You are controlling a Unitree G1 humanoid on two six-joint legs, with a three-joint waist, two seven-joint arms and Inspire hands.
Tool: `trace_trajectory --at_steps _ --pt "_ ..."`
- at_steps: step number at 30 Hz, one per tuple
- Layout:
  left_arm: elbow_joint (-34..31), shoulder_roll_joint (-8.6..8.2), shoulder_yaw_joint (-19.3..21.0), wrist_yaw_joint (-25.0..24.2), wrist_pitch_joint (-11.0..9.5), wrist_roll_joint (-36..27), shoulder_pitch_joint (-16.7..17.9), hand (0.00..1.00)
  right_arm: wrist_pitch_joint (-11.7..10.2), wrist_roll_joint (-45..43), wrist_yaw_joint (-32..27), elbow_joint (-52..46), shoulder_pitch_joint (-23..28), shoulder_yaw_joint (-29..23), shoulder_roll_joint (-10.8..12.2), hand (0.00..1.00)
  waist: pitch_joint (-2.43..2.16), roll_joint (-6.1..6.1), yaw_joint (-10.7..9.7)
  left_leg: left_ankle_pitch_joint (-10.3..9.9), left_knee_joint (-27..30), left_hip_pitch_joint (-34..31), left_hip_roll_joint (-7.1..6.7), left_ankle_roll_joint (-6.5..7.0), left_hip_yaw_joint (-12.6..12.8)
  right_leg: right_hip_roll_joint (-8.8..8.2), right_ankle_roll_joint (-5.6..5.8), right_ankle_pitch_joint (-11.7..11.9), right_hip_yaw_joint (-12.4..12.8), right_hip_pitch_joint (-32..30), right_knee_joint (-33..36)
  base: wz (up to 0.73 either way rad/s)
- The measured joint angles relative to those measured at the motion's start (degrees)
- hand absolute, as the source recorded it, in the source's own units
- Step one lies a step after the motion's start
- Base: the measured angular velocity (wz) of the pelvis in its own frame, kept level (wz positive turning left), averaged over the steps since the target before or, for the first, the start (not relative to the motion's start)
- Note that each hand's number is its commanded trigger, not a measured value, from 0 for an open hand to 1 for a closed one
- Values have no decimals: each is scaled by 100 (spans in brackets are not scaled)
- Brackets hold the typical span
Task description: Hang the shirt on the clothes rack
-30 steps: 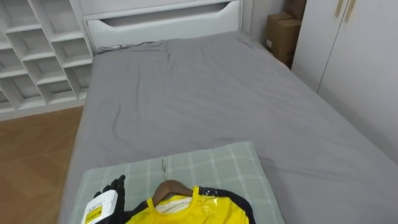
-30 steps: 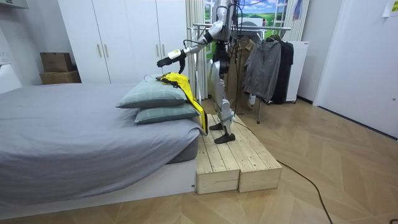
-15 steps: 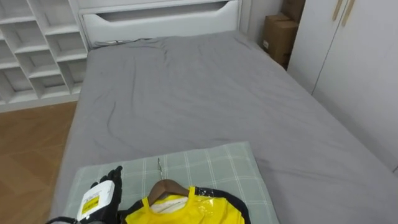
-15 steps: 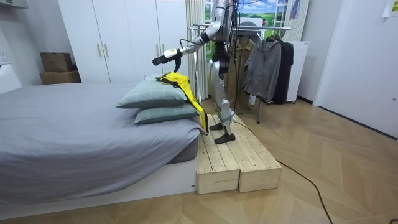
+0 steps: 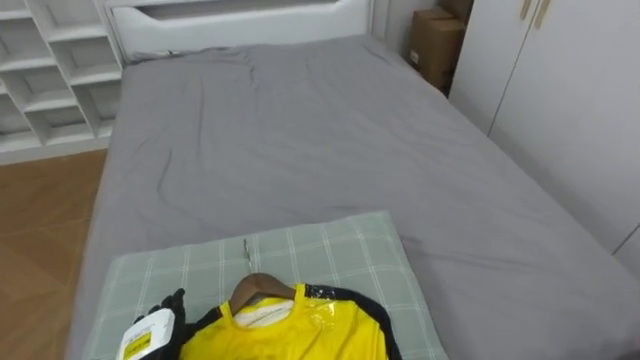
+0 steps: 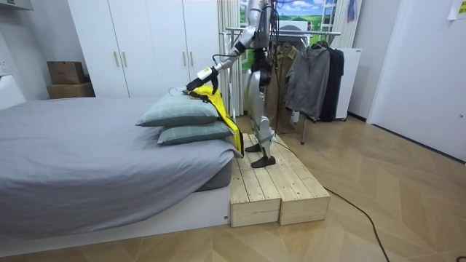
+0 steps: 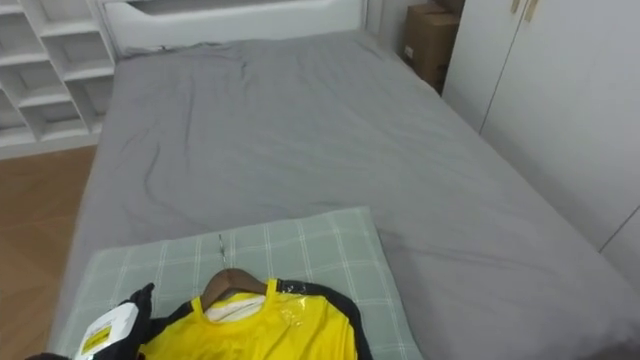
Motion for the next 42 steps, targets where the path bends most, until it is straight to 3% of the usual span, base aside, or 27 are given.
trace_trajectory --at_steps 4,8,18,32,42 --pt "269 -48 -196 -1 3 -15 -225 0 -12 118 -38 88 -260 78 -3 0 20 13 7 10 96 -330 2 4 -34 -21 -2 1 -90 -289 74 6" --pt "380 -53 -367 -18 1 -122 -241 0 -47 282 -148 105 -391 139 -7 0 44 28 -26 10 146 -449 12 3 -47 -29 -9 5 -150 -376 73 6" --pt "671 -53 -366 -2 -50 -128 -257 0 -130 480 -282 96 -438 172 -6 0 55 22 17 18 168 -548 1 14 -104 -50 -9 5 -208 -462 110 3" --pt "1384 -117 -298 201 -252 -121 -592 0 -321 663 -336 106 -553 172 54 0 69 3 74 38 179 -591 0 37 -21 -61 -9 6 -143 -573 186 -2" --pt "1401 -157 -177 443 -315 -181 -630 0 -433 1138 -350 135 -528 414 50 0 69 7 94 40 179 -659 14 35 21 -54 -14 9 -110 -668 212 -1"
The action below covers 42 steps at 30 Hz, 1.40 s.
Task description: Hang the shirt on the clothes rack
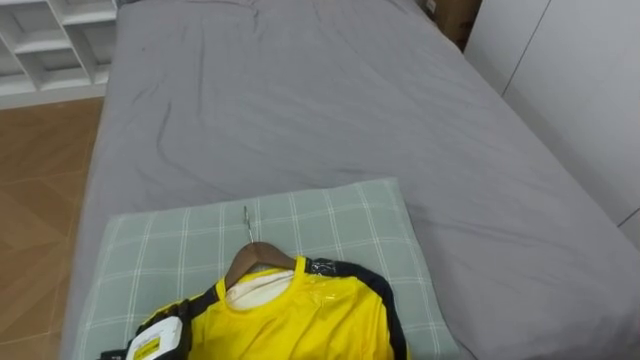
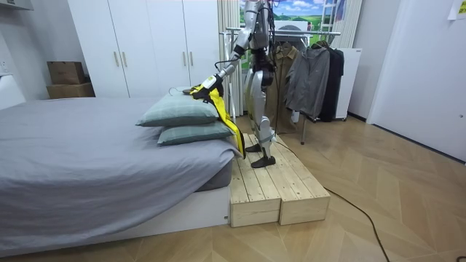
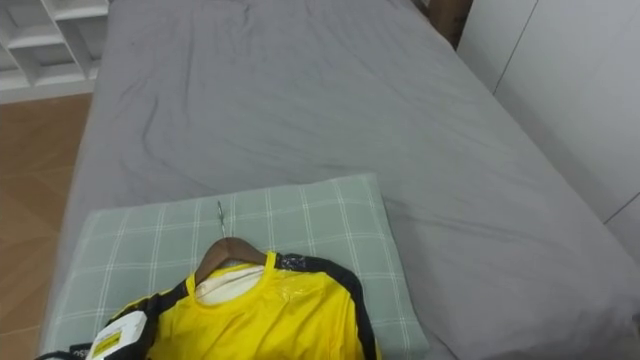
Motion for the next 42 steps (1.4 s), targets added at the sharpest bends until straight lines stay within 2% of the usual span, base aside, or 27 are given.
trace_trajectory --at_steps 6,11,16,18,22,33,37,42 --pt "104 -8 96 444 -7 -13 -180 0 19 114 2 86 -61 224 4 0 9 -19 15 14 100 -227 6 14 -12 -19 -1 1 -22 -243 143 0" --pt "184 7 201 791 -6 -49 -550 0 30 171 -1 202 -238 388 2 0 26 -39 -4 18 213 -383 15 22 -5 -25 -15 14 -26 -367 211 1" --pt "183 25 192 934 -41 -234 -723 0 21 171 4 197 -282 658 2 0 35 -43 -4 24 268 -416 33 31 -2 -18 -21 27 -23 -388 234 0" --pt "183 31 189 934 -45 -235 -759 0 22 173 9 195 -296 687 3 0 46 -40 -4 23 314 -473 65 30 -4 -20 -21 27 -35 -434 264 0" --pt "183 35 183 934 -59 -233 -868 0 15 170 11 192 -333 822 3 0 107 -10 -2 22 419 -603 77 30 -35 -19 -43 41 -81 -502 281 6" --pt "180 48 182 1025 -67 -233 -957 0 20 156 17 197 -317 907 -23 0 132 30 -6 21 480 -698 93 28 19 -21 -53 44 -25 -642 371 -3" --pt "180 49 132 1031 -65 -227 -1098 0 44 155 17 199 -319 1057 -24 0 138 34 -16 21 554 -786 98 29 29 -29 -53 44 2 -748 475 -1" --pt "181 42 27 1042 -65 -229 -1135 0 71 163 18 190 -377 1135 -23 0 164 49 -28 22 572 -785 99 31 47 -36 -59 35 44 -803 560 -5"
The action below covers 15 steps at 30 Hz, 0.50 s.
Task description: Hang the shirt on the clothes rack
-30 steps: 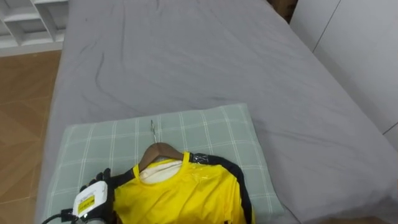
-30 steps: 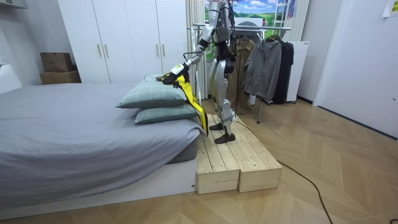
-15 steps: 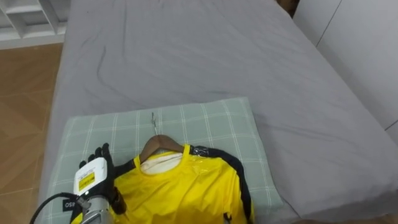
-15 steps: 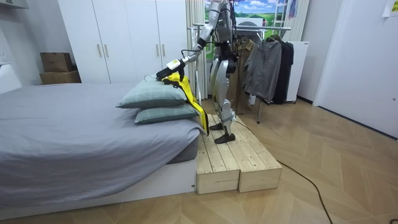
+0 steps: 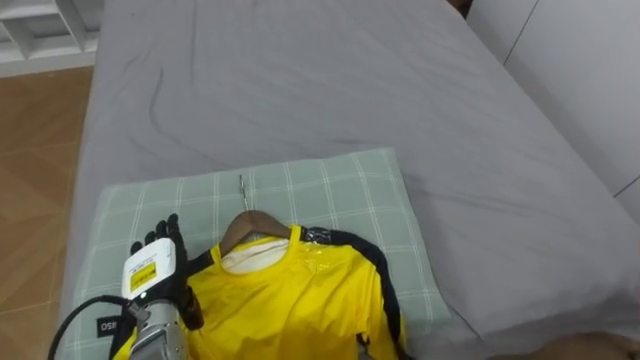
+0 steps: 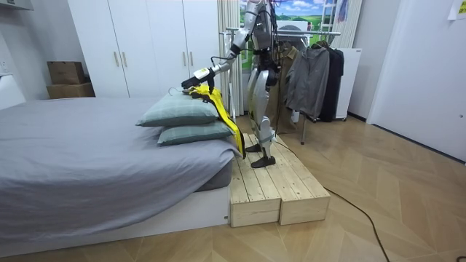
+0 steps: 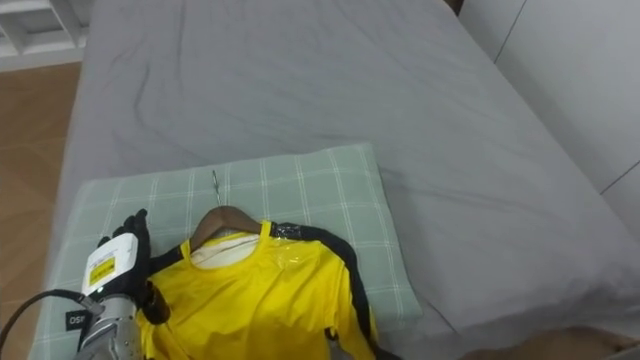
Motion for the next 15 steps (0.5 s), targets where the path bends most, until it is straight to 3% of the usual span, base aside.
trace_trajectory --at_steps 6,15 --pt "1 -6 -74 -10 16 -1 0 0 -1 -86 5 -3 -70 -6 -3 0 64 -59 -41 7 77 -132 -2 11 84 -27 -24 -75 66 -254 230 -4" --pt "3 -2 -194 -14 18 -1 -22 0 -9 -200 3 -13 -153 1 -13 0 77 -59 -75 7 251 -480 -6 12 148 -58 -36 -132 144 -698 521 -2"
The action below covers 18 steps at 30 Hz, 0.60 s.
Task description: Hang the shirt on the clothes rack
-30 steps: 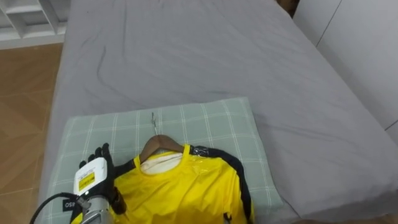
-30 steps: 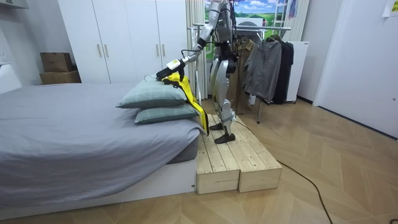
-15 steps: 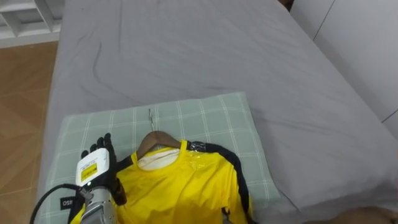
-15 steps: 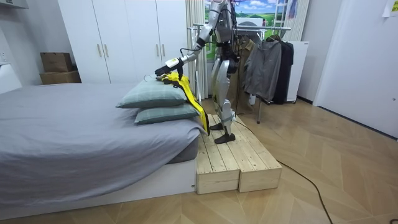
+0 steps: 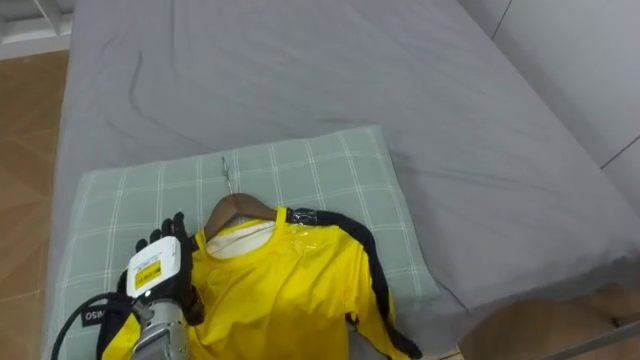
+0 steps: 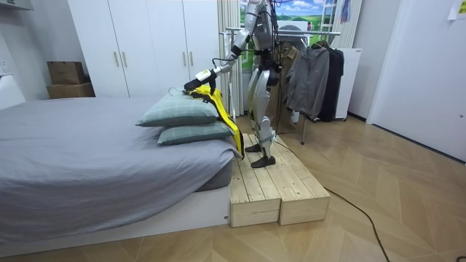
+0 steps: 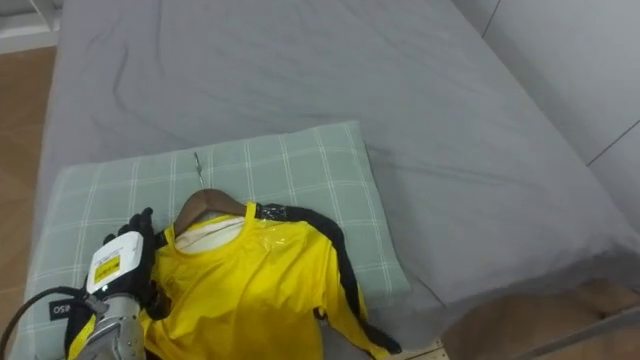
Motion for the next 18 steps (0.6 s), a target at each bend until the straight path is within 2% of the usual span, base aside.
trace_trajectory --at_steps 10,14,18 --pt "48 64 -1 -2 2 -7 -150 0 6 -20 0 2 -111 22 13 0 41 -54 -13 -1 146 -164 3 0 21 -30 -3 -47 16 -191 183 0" --pt "48 134 20 -4 -16 -67 -240 0 3 0 -14 -44 -132 135 12 0 53 -34 25 -9 273 -356 110 4 38 7 -38 -28 -19 -334 212 0" --pt "49 180 13 -33 -17 -284 -405 0 -1 -1 -23 -118 -132 210 20 0 60 -24 37 -17 413 -588 160 13 43 13 -75 -39 -76 -547 350 6"
